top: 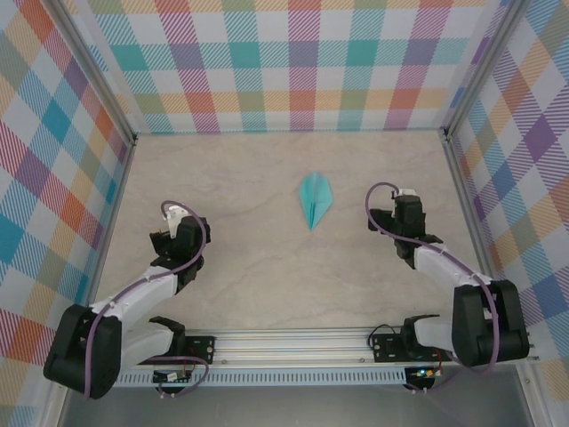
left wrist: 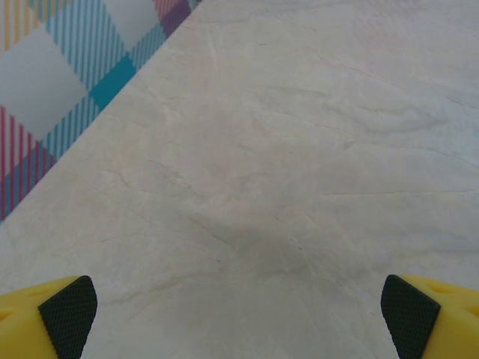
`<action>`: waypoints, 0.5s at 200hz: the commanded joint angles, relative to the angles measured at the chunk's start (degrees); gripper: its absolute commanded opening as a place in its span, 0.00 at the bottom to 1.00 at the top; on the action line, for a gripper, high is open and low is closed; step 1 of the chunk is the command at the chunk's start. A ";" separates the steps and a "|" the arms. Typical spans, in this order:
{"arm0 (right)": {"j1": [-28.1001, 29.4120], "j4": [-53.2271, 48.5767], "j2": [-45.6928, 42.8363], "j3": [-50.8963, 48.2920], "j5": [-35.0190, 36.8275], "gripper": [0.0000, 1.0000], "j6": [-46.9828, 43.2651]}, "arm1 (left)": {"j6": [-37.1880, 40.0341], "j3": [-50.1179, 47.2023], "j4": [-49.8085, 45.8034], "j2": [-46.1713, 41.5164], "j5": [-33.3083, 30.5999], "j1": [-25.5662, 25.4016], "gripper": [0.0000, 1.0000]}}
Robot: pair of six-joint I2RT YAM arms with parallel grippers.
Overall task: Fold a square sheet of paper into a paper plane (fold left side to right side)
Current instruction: Reset both arms
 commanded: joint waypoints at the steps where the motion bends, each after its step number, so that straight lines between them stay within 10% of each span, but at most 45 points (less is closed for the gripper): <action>1: -0.93 16.44 5.68 -2.17 -4.07 1.00 -6.42 | 6.11 -1.60 14.38 3.12 6.90 1.98 1.00; 100: -7.88 38.67 14.12 -8.23 -20.47 1.00 -6.49 | 9.05 -3.39 29.26 11.05 25.17 8.88 1.00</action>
